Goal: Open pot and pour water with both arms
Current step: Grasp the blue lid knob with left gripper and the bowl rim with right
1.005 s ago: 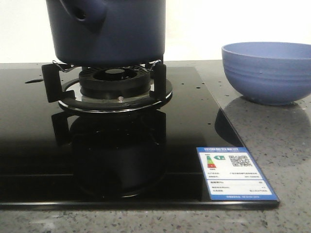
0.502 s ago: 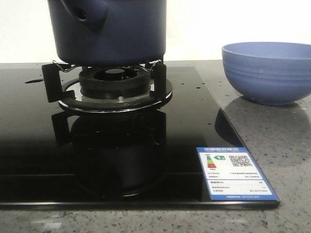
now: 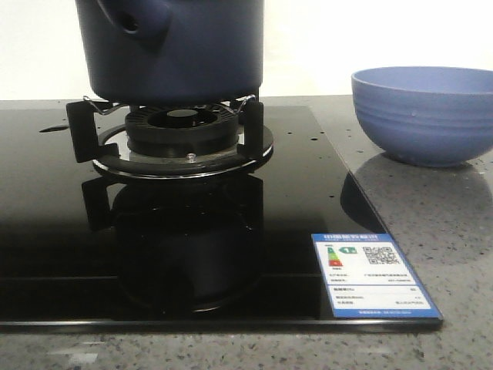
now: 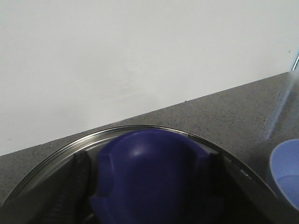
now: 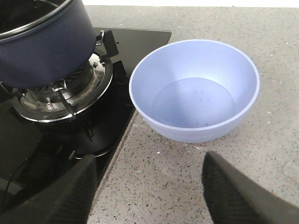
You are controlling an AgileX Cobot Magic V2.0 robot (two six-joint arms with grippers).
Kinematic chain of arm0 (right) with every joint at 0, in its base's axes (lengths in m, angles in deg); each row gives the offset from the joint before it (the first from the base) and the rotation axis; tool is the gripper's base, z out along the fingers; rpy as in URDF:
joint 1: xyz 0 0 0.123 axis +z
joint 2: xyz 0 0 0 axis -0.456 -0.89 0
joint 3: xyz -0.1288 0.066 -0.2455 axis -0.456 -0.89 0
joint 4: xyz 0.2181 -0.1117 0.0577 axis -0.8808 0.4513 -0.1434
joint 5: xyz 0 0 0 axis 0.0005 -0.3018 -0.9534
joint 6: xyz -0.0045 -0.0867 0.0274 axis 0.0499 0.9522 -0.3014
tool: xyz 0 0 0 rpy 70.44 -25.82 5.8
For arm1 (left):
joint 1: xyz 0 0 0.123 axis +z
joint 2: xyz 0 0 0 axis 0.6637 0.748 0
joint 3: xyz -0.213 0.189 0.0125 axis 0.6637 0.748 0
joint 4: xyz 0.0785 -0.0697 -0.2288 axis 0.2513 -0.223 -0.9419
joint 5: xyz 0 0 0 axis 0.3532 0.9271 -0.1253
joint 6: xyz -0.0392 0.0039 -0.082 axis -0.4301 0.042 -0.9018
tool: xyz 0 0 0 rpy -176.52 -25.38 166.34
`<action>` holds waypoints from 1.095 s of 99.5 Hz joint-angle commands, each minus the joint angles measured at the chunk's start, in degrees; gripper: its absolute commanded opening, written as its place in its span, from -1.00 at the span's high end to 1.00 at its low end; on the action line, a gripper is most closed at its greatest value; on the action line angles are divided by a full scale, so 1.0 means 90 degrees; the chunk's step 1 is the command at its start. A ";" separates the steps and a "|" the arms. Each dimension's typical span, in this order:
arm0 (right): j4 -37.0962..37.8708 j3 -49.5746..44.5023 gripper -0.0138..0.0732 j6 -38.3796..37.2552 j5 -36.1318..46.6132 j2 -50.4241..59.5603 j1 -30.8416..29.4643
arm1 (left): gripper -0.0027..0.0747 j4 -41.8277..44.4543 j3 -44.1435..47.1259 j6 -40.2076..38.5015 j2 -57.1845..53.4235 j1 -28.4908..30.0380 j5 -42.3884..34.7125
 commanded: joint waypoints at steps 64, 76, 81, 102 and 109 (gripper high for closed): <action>-0.0117 0.0225 -0.33 0.0137 0.0481 -0.0080 0.0001 | -0.05 0.0088 -0.0240 -0.0005 -0.0947 0.0122 -0.0372; -0.0117 0.0239 -0.33 0.0137 0.0494 -0.0216 0.0001 | -0.05 0.0088 -0.0240 -0.0005 -0.1259 0.0286 -0.0360; -0.0102 0.0284 -0.33 0.0137 0.0473 -0.0344 0.0001 | -0.05 0.0088 -0.0240 -0.0005 -0.1390 0.0397 -0.0341; 0.0034 0.1076 -0.33 0.0078 0.0262 -0.1333 -0.0010 | -0.05 0.0088 -0.0240 -0.0005 -0.1943 0.1126 0.0247; 0.0300 0.1541 -0.33 -0.0208 0.0059 -0.1796 -0.0010 | -0.05 0.0088 -0.0240 -0.0005 -0.2098 0.1437 0.0462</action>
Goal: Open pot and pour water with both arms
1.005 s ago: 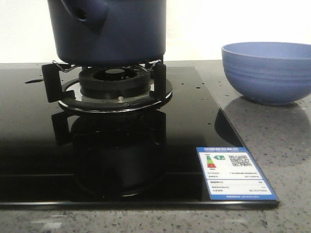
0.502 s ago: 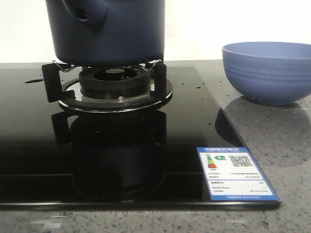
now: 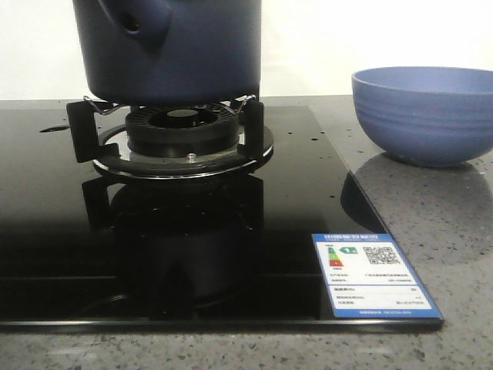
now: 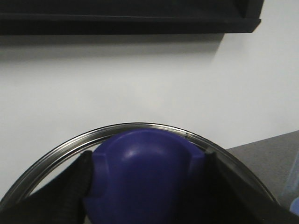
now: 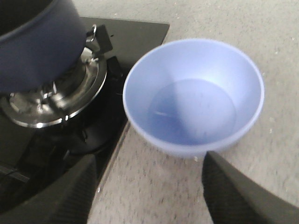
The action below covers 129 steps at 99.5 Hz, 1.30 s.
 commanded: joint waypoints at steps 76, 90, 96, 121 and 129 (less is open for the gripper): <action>0.1589 0.3178 -0.33 -0.1052 -0.1608 -0.4714 -0.0897 | -0.05 0.0002 -0.0235 -0.0005 -0.0900 0.1908 0.0383; 0.1589 0.3178 -0.03 -0.1052 -0.1564 -0.4885 -0.0911 | -0.05 0.0002 -0.0235 -0.0005 -0.0900 0.1908 0.0383; 0.1589 0.3178 0.19 -0.1052 -0.1564 -0.4935 -0.0911 | -0.05 0.0002 -0.0235 -0.0005 -0.0900 0.1908 0.0383; 0.1578 0.3178 0.84 -0.1039 -0.1602 -0.4948 -0.0911 | -0.05 0.0002 -0.0235 -0.0005 -0.0900 0.1908 0.0383; 0.1578 0.3187 0.83 -0.1039 -0.1626 -0.4948 -0.0911 | -0.05 0.0002 -0.0235 -0.0005 -0.0900 0.1908 0.0383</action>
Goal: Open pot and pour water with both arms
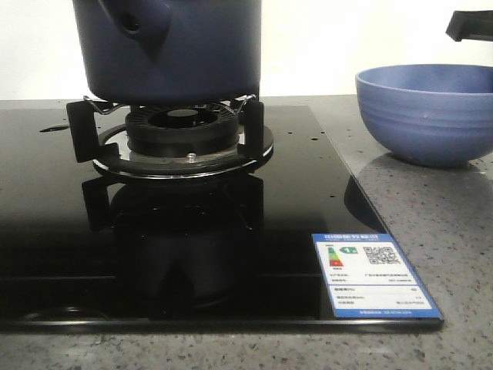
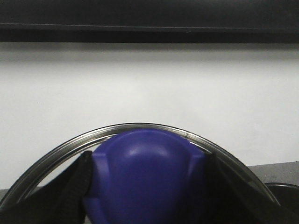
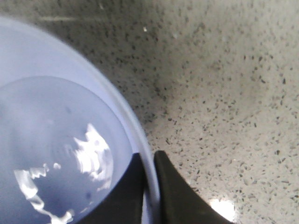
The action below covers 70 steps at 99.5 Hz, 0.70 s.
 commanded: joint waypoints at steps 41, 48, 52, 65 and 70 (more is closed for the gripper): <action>-0.0460 0.2132 0.82 0.0043 -0.1043 0.0186 0.0350 | -0.05 -0.0056 -0.0235 -0.0005 -0.0143 0.0026 -0.0638; -0.0519 0.2571 0.81 0.0043 -0.1157 0.0099 0.0548 | -0.05 -0.0056 -0.0235 -0.0005 -0.0129 0.0026 -0.0638; -0.0551 0.2888 0.80 0.0032 -0.1217 0.0058 0.0684 | -0.05 -0.0020 -0.0235 -0.0005 -0.0129 0.0040 -0.0638; -0.0685 0.3730 0.78 0.0018 -0.1332 -0.0200 0.1017 | -0.05 0.0040 -0.0235 -0.0005 -0.0129 0.0222 -0.0635; -0.0732 0.4096 0.78 -0.0012 -0.1439 -0.0316 0.1122 | -0.05 0.0040 -0.0235 -0.0005 -0.0129 0.0324 -0.0602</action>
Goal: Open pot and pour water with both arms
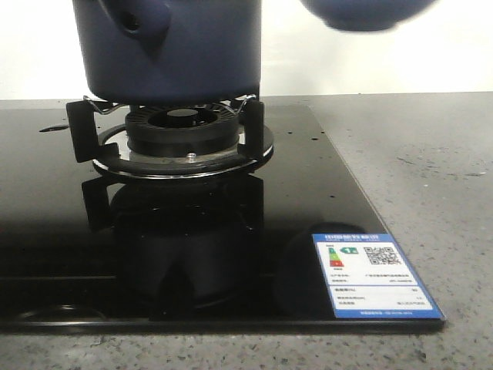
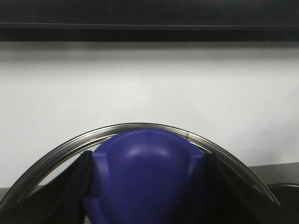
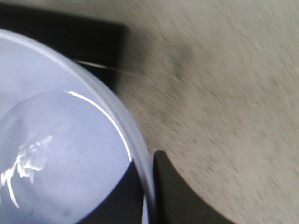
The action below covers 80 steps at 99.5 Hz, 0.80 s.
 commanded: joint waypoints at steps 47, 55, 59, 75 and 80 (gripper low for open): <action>-0.0522 0.3217 0.78 -0.0255 0.0250 -0.1292 0.1363 | -0.05 -0.0025 -0.0235 -0.0005 -0.0129 0.0563 -0.0346; -0.0522 0.3215 0.78 -0.0255 0.0671 -0.1406 0.1570 | -0.05 -0.0025 -0.0235 -0.0005 -0.0129 0.0563 -0.0346; -0.0522 0.3215 0.78 -0.0255 0.0863 -0.1451 0.1649 | -0.05 -0.0025 -0.0235 -0.0005 -0.0129 0.0563 -0.0346; -0.0464 0.3185 0.78 -0.0133 0.1501 -0.1603 0.1931 | -0.05 -0.0052 -0.0235 -0.0005 -0.0140 0.0563 -0.0341; -0.0346 0.3094 0.78 -0.0070 0.1705 -0.1603 0.2003 | -0.05 -0.0068 -0.0235 -0.0005 -0.0153 0.0563 -0.0341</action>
